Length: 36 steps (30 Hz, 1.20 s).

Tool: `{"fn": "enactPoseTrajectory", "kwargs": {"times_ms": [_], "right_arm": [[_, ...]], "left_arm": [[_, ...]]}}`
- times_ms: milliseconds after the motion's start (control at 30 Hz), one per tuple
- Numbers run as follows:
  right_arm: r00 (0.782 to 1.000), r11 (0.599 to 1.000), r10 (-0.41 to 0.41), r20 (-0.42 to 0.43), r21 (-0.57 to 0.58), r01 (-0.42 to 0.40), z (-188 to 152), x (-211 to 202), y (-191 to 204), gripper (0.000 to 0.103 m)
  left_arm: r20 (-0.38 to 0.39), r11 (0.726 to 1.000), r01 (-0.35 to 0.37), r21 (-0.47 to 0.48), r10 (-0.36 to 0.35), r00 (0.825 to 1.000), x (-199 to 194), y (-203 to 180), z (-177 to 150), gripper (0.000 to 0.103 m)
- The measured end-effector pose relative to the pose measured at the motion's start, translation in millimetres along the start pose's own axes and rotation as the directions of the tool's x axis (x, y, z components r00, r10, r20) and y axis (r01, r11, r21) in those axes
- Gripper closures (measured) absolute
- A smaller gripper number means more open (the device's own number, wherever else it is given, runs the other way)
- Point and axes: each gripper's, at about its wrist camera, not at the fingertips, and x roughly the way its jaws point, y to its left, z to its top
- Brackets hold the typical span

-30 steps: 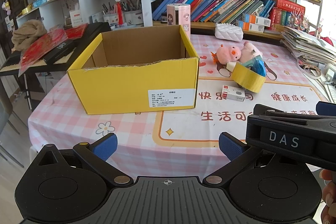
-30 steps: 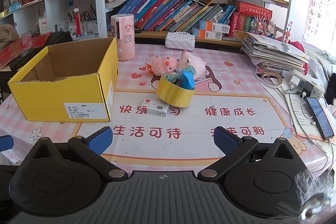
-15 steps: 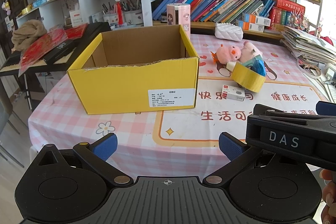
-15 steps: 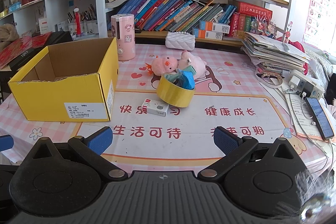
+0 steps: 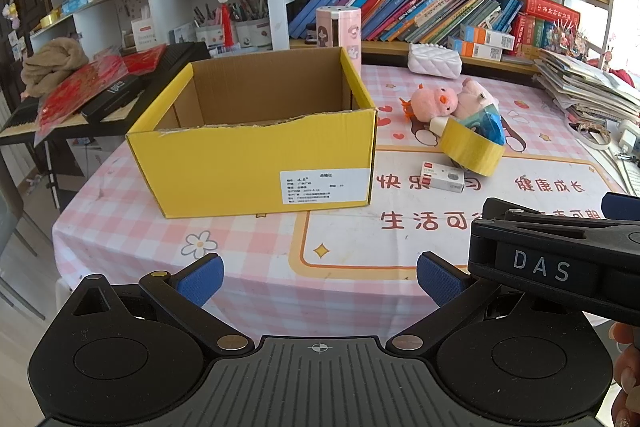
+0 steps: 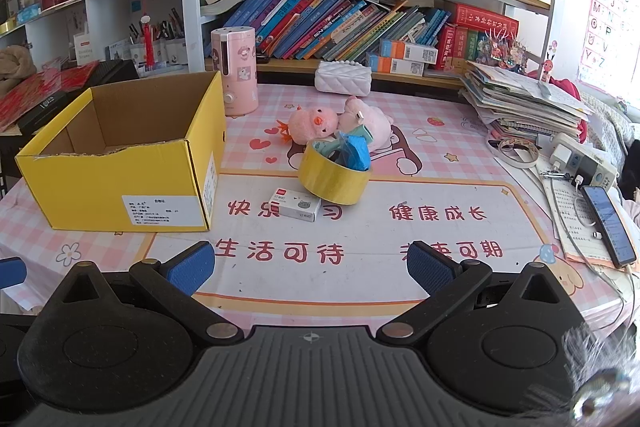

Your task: Organize objects

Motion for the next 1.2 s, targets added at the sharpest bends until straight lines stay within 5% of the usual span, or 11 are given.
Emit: {"fn": "enactPoseTrajectory", "kwargs": {"times_ms": [1200], "right_arm": [[1.000, 1.000, 0.003, 0.002, -0.002, -0.003, 6.9, 8.2, -4.7, 0.000]], "left_arm": [[-0.001, 1.000, 0.019, 0.000, -0.019, 1.000, 12.9, -4.8, 6.6, 0.000]]}}
